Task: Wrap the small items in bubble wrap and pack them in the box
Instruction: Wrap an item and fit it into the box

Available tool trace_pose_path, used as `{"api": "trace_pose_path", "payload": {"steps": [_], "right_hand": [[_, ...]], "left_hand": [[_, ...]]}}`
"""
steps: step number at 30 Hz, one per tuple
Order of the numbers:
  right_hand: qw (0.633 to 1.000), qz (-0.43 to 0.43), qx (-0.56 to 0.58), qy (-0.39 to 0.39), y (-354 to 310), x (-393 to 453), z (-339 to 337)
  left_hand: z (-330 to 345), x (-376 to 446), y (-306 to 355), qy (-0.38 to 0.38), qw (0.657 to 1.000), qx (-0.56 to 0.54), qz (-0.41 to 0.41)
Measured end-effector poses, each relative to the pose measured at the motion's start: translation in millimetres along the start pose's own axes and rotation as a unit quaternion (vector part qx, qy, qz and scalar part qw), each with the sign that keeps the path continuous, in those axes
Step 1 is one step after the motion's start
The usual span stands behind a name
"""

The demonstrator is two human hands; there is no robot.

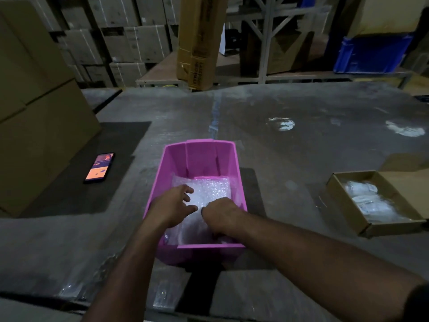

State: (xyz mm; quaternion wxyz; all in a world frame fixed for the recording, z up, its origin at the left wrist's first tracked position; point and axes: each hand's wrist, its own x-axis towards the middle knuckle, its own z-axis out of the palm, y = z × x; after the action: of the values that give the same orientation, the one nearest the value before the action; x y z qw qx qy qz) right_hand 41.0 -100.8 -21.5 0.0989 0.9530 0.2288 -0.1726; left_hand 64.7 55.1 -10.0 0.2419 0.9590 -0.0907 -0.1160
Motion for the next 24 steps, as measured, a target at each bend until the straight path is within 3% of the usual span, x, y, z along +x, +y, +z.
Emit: {"api": "trace_pose_path", "payload": {"steps": [7,15,18,20,22,24], "right_hand": [[0.997,0.048,-0.005,0.067,2.6,-7.5,-12.7],[0.952,0.121,0.148,0.240,23.1,-32.1,-24.9],[0.907,0.146,0.282,0.276,29.4,-51.6,-33.4],[0.871,0.158,0.364,0.288,34.4,-64.0,-35.6],[0.817,0.168,0.462,0.301,40.7,-73.0,-33.6],[0.739,0.170,0.572,0.314,46.2,-81.4,-31.5]], "left_hand": [[-10.2,1.1,-4.4,-0.031,0.999,-0.020,0.028],[-31.5,-6.7,-2.3,-0.138,0.982,0.008,0.126],[-34.3,-9.3,4.4,-0.042,0.985,0.012,0.168],[-37.8,-10.7,11.3,0.038,0.981,-0.040,0.186],[-40.6,-10.3,16.9,0.078,0.969,-0.146,0.184],[-42.4,-9.2,24.5,0.085,0.944,-0.264,0.180]]}}
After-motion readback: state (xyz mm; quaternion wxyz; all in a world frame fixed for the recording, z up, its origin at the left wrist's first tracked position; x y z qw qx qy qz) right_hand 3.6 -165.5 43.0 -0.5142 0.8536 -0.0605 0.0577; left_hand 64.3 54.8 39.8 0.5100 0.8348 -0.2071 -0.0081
